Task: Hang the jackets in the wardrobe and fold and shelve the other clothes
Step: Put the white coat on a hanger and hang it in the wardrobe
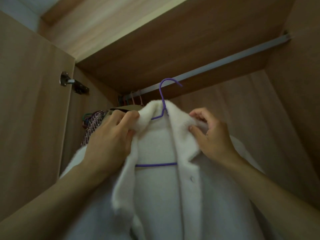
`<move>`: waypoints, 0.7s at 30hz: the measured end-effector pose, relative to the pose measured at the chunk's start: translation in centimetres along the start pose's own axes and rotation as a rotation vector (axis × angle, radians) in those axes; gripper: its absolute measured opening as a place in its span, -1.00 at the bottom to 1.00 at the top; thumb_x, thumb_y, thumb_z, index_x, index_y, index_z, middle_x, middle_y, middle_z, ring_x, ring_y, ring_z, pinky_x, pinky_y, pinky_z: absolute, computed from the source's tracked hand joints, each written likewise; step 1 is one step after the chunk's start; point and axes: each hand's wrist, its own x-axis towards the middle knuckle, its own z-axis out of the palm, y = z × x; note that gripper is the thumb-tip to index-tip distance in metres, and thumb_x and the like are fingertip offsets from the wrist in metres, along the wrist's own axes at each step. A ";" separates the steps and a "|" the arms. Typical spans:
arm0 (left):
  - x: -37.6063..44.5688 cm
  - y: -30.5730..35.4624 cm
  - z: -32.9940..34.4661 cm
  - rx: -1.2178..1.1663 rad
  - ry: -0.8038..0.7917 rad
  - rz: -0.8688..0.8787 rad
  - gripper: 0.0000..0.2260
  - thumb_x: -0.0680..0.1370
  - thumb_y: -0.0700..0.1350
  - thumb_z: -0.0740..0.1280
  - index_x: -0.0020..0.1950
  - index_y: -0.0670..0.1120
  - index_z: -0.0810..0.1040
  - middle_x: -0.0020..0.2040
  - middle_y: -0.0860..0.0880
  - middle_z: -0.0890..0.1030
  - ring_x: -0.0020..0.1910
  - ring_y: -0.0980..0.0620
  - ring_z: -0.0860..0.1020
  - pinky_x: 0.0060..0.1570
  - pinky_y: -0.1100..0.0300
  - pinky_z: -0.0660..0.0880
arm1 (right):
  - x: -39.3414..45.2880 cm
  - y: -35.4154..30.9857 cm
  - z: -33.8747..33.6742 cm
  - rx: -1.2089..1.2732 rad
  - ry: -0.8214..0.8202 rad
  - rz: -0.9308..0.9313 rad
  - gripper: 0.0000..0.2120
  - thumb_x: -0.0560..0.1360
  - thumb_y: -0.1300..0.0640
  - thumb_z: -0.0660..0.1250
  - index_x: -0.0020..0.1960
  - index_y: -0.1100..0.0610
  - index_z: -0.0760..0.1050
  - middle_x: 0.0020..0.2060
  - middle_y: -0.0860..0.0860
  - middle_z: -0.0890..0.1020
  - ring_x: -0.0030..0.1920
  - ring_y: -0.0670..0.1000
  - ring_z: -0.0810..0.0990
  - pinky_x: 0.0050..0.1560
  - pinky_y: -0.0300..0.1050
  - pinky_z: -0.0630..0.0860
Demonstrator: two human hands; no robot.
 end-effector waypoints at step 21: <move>11.1 -7.4 10.7 0.406 -0.092 0.009 -0.58 0.48 0.04 0.11 0.33 0.03 0.32 0.00 -0.06 0.35 -0.17 -0.05 0.37 -0.40 0.02 0.44 | 12.9 15.5 14.5 0.189 0.109 -0.126 -0.72 0.51 0.22 0.35 0.17 -0.06 0.51 0.05 -0.09 0.56 0.08 -0.02 0.53 0.13 0.00 0.53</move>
